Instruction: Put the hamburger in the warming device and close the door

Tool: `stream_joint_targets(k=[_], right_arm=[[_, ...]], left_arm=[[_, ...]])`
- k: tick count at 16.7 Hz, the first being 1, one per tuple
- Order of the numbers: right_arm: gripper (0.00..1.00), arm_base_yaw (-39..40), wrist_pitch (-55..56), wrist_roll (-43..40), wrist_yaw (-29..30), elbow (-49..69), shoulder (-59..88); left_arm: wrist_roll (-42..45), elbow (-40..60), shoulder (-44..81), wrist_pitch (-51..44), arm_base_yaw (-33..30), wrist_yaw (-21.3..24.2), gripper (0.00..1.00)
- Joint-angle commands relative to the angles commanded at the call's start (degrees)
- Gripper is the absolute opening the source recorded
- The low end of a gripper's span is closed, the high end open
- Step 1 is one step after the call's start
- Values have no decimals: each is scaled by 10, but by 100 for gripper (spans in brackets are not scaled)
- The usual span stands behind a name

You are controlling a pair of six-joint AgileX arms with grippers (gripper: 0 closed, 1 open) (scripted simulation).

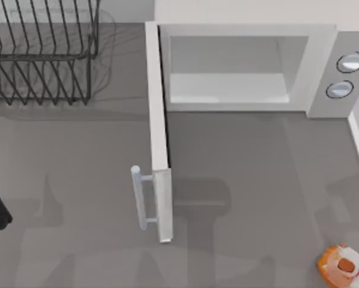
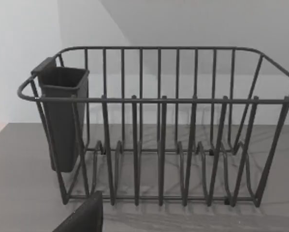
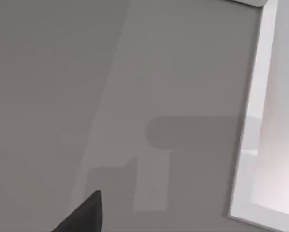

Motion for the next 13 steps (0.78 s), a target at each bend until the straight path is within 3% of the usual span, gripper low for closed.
stream_joint_targets(k=[7, 13], right_arm=[[100, 98, -204, -48, 4, 175, 299], [100, 145, -305, -70, 6, 255, 448]], left_arm=[[0, 0, 0, 0, 0, 0, 100], [0, 0, 0, 0, 0, 0, 100]])
